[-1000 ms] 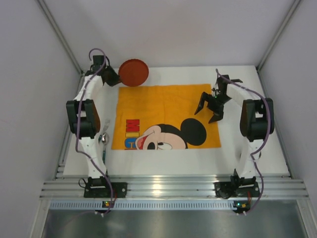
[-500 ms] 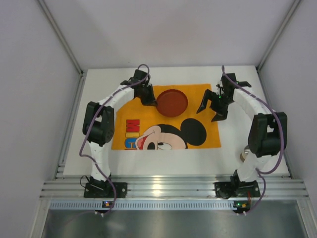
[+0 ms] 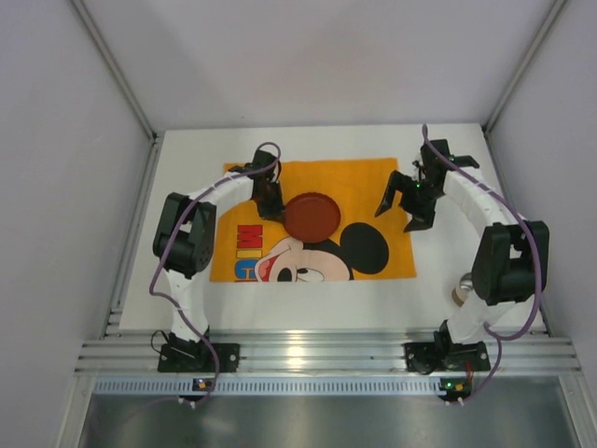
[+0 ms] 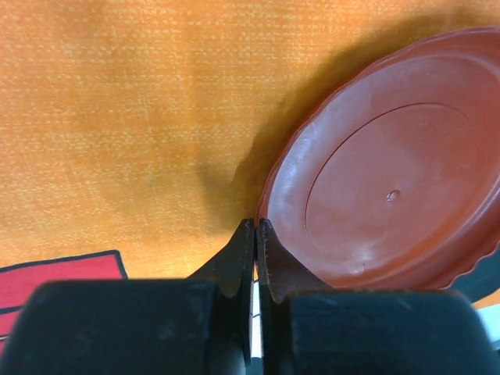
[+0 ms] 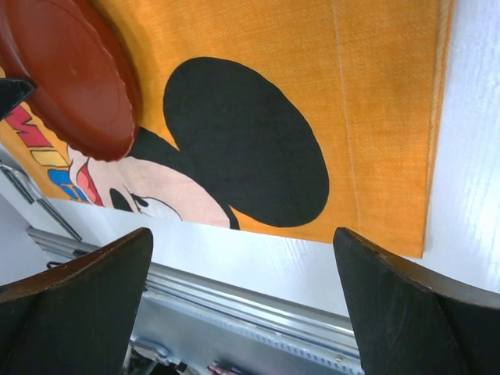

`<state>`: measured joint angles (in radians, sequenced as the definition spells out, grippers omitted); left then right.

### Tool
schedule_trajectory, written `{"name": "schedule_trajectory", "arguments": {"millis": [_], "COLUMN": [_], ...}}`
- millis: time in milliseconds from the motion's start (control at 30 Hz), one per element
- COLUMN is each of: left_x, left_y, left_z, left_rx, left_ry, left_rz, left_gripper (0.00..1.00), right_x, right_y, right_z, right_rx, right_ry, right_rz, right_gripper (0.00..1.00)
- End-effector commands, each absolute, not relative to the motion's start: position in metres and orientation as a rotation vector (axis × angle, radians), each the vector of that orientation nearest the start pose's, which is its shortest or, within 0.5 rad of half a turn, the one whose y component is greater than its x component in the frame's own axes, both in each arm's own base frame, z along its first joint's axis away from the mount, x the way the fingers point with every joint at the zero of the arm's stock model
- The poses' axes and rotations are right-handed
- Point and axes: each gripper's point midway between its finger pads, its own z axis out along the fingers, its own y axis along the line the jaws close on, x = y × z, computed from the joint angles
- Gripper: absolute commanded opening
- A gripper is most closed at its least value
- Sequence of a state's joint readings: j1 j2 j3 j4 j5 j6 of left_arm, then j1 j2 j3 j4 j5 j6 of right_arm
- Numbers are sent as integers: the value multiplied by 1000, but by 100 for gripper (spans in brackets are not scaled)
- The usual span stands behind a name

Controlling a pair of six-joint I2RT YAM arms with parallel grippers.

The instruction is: Set the dinner table for one person

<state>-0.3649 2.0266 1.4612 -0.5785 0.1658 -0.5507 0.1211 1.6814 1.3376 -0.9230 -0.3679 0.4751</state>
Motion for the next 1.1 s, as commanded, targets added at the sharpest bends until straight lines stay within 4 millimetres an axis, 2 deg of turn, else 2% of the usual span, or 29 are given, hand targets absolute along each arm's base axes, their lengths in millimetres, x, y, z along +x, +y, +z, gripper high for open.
{"name": "schedule_trajectory", "arguments": {"millis": [0,33,67,200,233,300,333,433,467,500,533,567,600,633,667,700,800,833,933,1067], "left_x": [396,395,394,395,395,394,393,390,388,388,387,386,384,384,384,382,380,379,375,368], "left_y": [-196,-198,-198,-198,-198,-197,-198,-196,-197,-197,-196,-197,-197,-196,-197,-196,-195,-193,-191,-187], "left_z": [46,44,45,57,59,68,69,79,84,87,88,91,93,93,96,97,98,97,98,97], "left_rx": [-219,-218,-219,-223,-224,-225,-228,-237,-235,-231,-226,-222,-210,-209,-201,-191,-174,-174,-164,-143], "left_ry": [2767,2773,2774,2731,2723,2704,2702,2682,2671,2663,2663,2659,2661,2661,2655,2658,2662,2664,2668,2685], "left_rz": [-408,-414,-419,-435,-435,-446,-452,-464,-472,-475,-479,-485,-490,-491,-495,-493,-485,-477,-472,-456], "left_gripper": [4,11,24,83,90,90,90,89,88,88,87,87,86,86,85,85,84,84,84,83], "right_x": [330,331,332,332,329,324,316,296,289,282,268,258,250,235,225,213,193,182,174,181], "right_y": [108,103,100,81,70,53,34,4,-15,-23,-25,-45,-50,-49,-56,-54,-52,-48,-36,-31], "right_z": [156,163,169,194,205,215,222,226,224,220,209,200,193,176,169,158,140,127,103,84], "right_rx": [415,405,398,392,409,435,469,556,647,700,763,893,961,1040,1118,1172,1294,1328,1386,1429], "right_ry": [2763,2753,2744,2701,2678,2657,2641,2623,2613,2610,2626,2608,2601,2625,2620,2626,2610,2631,2651,2617], "right_rz": [587,545,522,380,301,187,58,-55,-66,-61,-18,-3,27,71,56,55,59,74,162,255], "right_gripper": [100,100,100,100,99,100,100,100,100,100,100,100,100,100,100,100,100,100,100,100]}}
